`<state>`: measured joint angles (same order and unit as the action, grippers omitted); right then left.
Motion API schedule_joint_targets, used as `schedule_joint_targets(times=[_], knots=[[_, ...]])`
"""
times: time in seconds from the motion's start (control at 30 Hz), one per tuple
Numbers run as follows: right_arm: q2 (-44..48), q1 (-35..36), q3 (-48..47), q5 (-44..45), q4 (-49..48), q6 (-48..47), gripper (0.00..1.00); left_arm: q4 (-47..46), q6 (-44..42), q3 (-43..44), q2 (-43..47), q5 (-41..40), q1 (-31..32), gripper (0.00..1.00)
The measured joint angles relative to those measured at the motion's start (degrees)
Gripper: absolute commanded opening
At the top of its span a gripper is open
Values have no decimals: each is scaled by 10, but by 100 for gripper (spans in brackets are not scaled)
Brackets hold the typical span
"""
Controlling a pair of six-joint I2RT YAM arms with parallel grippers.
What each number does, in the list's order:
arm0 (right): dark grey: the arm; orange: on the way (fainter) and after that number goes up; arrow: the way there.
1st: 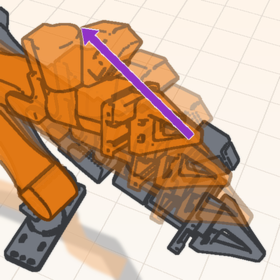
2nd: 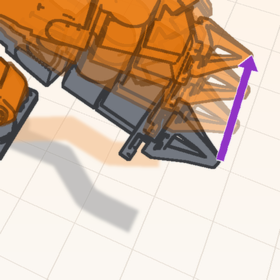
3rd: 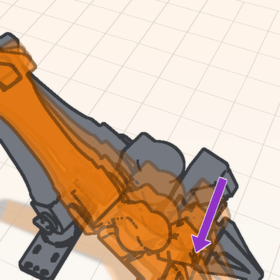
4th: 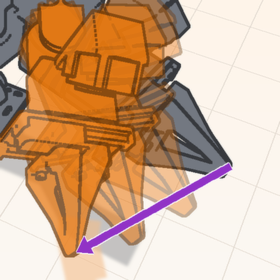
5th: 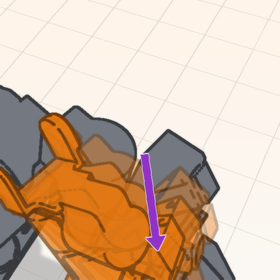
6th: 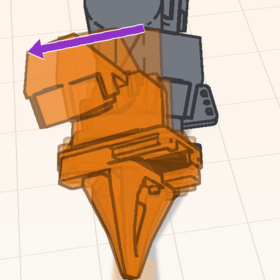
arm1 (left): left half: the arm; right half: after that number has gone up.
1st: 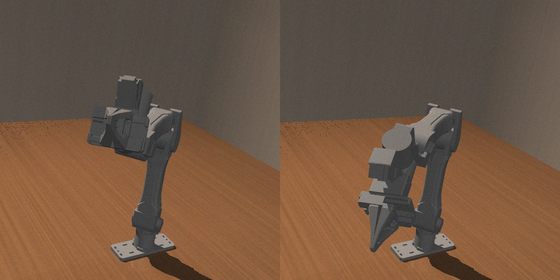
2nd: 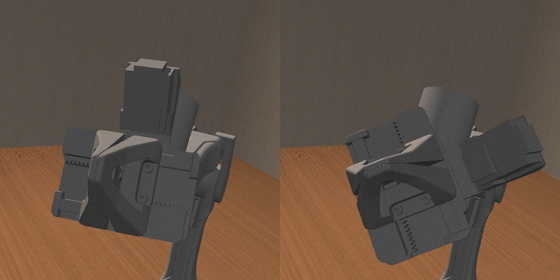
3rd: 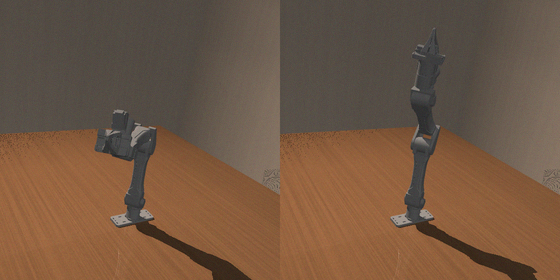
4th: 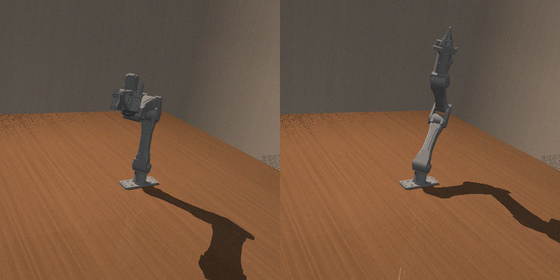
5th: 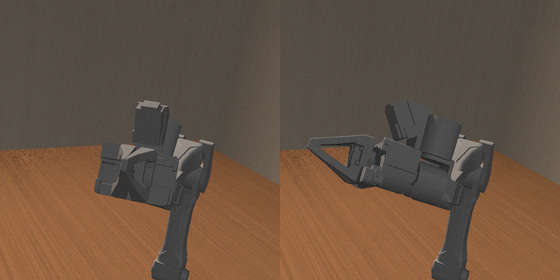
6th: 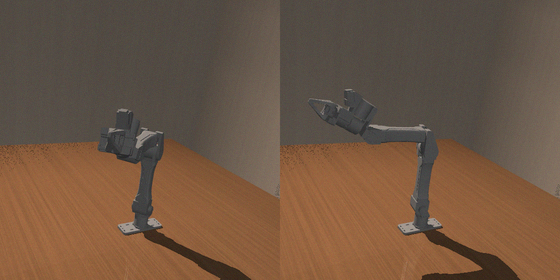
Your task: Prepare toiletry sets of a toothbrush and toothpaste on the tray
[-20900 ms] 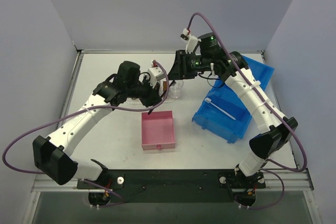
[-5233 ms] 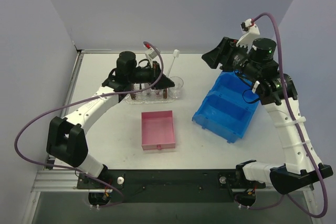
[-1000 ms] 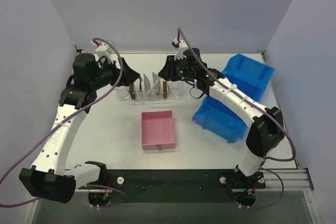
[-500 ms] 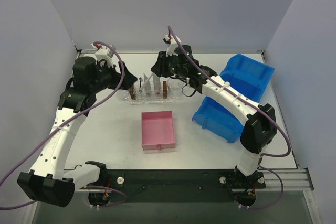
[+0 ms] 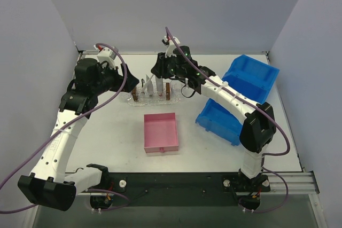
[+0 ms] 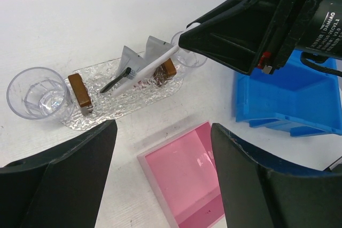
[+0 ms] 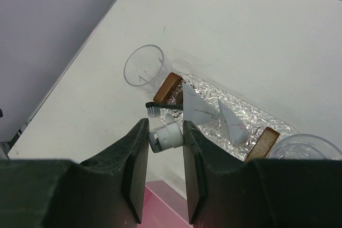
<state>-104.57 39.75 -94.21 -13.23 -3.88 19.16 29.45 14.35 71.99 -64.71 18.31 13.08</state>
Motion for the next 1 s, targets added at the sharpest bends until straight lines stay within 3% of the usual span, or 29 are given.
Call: schedule_joint_targets(times=[1.0], knots=[[-22, 3, -31, 23, -16, -1, 0, 1, 0, 0, 0, -1, 0, 82]])
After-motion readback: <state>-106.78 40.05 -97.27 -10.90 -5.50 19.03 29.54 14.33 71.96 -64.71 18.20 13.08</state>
